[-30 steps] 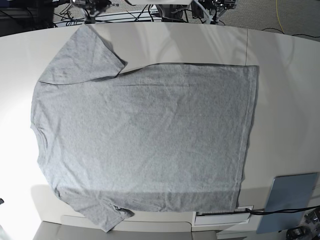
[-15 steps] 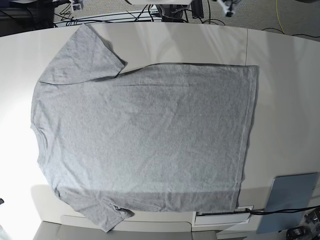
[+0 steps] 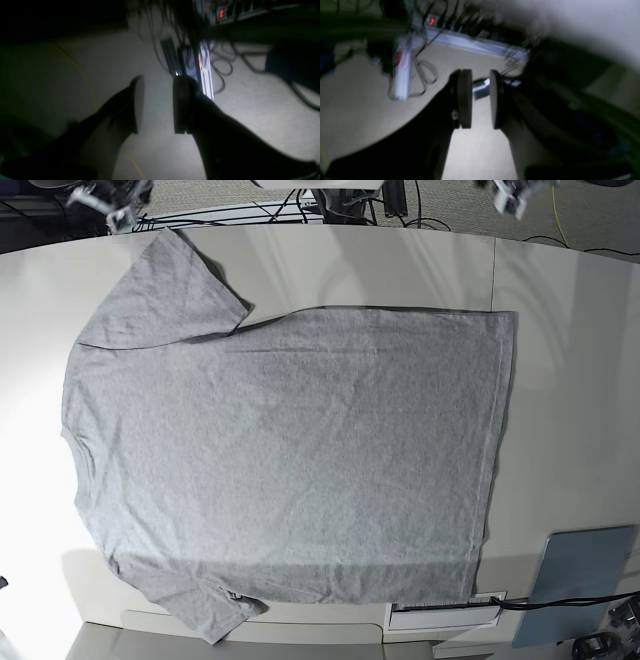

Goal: Fold the T-shirt properly
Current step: 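Move the left gripper to the hem corner of the shirt and grasp, then move the right gripper to the shoulder by the collar and grasp, then lift the grasped shirt edge with both grippers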

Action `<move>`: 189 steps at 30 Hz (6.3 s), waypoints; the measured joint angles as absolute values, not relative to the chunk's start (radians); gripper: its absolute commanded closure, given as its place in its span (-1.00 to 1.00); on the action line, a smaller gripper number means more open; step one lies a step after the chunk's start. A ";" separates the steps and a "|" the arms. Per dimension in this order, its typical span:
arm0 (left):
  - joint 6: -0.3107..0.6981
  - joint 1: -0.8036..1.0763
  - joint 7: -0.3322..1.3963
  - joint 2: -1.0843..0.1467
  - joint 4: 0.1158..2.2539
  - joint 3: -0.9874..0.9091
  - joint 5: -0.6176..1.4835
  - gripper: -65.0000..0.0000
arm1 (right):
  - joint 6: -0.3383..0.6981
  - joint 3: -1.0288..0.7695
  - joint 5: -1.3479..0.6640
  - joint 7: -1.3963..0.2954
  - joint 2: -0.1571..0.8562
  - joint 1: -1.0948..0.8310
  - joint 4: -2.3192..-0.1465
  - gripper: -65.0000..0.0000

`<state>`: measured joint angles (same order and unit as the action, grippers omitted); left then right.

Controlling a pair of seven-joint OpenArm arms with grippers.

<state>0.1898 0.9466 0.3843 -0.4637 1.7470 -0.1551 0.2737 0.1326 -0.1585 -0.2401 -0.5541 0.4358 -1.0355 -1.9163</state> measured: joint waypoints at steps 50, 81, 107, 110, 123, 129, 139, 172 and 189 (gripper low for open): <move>0.411 0.384 0.194 -0.732 1.673 0.095 -0.265 0.17 | 0.225 -0.397 0.044 -0.777 0.518 -0.936 -2.251 0.60; 0.548 0.315 0.085 -0.729 1.563 0.084 -0.254 1.00 | 0.368 -0.369 0.135 -0.690 0.587 -0.926 -2.251 0.60; 0.528 0.318 0.094 -0.715 1.563 0.084 -0.253 1.00 | 0.384 0.113 0.235 -0.733 0.753 -0.717 -2.035 0.51; 0.528 0.318 0.094 -0.715 1.563 0.084 -0.254 1.00 | 0.386 0.113 0.235 -0.733 0.759 -0.717 -2.035 0.45; 0.528 0.318 0.094 -0.715 1.563 0.084 -0.253 1.00 | 0.386 0.113 0.277 -0.736 0.762 -0.717 -2.035 -0.12; 0.528 0.318 0.095 -0.714 1.563 0.084 -0.254 1.00 | 0.476 0.113 0.294 -0.732 0.815 -0.717 -2.035 -0.12; 0.528 0.318 0.094 -0.715 1.563 0.084 -0.253 1.00 | 0.518 0.113 0.300 -0.680 0.817 -0.713 -1.958 -0.12; 0.528 0.318 0.095 -0.712 1.563 0.084 -0.254 1.00 | 0.468 0.411 0.448 -0.740 0.775 -0.428 -1.849 -0.12; 0.528 0.318 0.095 -0.712 1.563 0.084 -0.253 1.00 | 0.520 0.409 0.382 -0.723 0.733 -0.355 -1.758 0.70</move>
